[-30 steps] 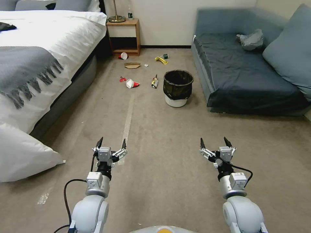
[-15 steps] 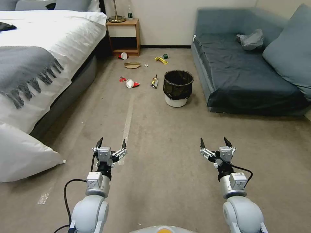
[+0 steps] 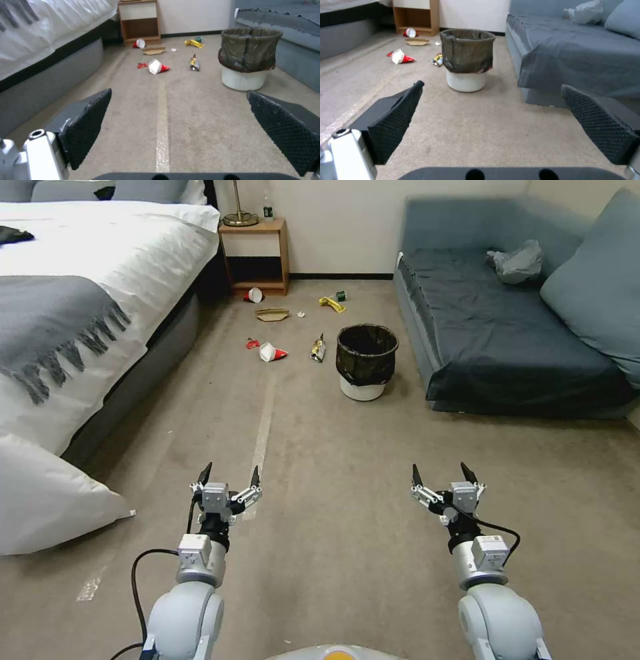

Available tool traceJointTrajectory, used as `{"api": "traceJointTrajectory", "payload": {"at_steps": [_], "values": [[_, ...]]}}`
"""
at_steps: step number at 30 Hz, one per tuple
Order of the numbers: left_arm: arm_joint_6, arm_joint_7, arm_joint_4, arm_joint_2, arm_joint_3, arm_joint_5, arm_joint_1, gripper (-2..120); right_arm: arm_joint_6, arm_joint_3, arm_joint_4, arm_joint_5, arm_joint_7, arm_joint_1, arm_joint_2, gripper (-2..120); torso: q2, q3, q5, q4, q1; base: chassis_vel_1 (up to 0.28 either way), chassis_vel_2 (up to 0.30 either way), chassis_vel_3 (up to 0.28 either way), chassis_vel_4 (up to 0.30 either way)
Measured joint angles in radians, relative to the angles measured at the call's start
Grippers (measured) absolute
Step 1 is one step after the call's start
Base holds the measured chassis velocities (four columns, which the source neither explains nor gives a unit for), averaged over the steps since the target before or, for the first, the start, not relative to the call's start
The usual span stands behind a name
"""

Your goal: Pick up the trash can from the floor.

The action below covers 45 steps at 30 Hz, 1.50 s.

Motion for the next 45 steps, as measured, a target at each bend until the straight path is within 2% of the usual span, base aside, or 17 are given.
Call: {"api": "traceJointTrajectory", "payload": {"at_steps": [28,31,33,34,35,37,45], "values": [[0.0,0.0,-0.003,-0.001,0.0,-0.003,0.002,100,-0.002,-0.001,0.001,-0.001,-0.001,-0.002,0.001,100,0.0,0.0,-0.0001,0.0,0.0,0.0,0.0,0.0,0.0],[-0.001,-0.001,-0.031,-0.011,-0.004,-0.034,0.017,100,-0.023,-0.023,0.03,-0.023,-0.027,-0.018,0.014,100,0.0,0.0,-0.0004,-0.0002,0.0,0.0,0.0,0.0,0.0],[-0.006,-0.004,-0.137,-0.051,-0.018,-0.157,0.08,99,-0.107,-0.113,0.141,-0.107,-0.129,-0.08,0.069,100,0.0,0.0,-0.0002,0.0002,0.0,0.0,0.0,0.0,0.0],[-0.008,-0.006,-0.171,-0.063,-0.023,-0.197,0.1,100,-0.133,-0.141,0.177,-0.134,-0.161,-0.1,0.087,100,0.0,0.0,-0.0001,0.0002,0.0,0.0,0.0,0.0,0.0],[-0.008,-0.006,-0.171,-0.063,-0.023,-0.197,0.1,100,-0.133,-0.141,0.177,-0.134,-0.161,-0.1,0.087,100,0.0,0.0,-0.0001,0.0002,0.0,0.0,0.0,0.0,0.0],[-0.021,-0.007,-0.237,-0.085,-0.038,-0.27,0.141,100,-0.166,-0.174,0.22,-0.167,-0.201,-0.124,0.108,100,0.0,0.0,0.0001,0.0002,0.0,0.0,0.0,0.0,0.0],[-0.028,-0.004,-0.238,-0.085,-0.047,-0.283,0.146,100,-0.171,-0.179,0.226,-0.171,-0.209,-0.127,0.108,100,0.0,0.0,-0.0001,0.0,0.0,0.0,0.0,0.0,0.0]]}}
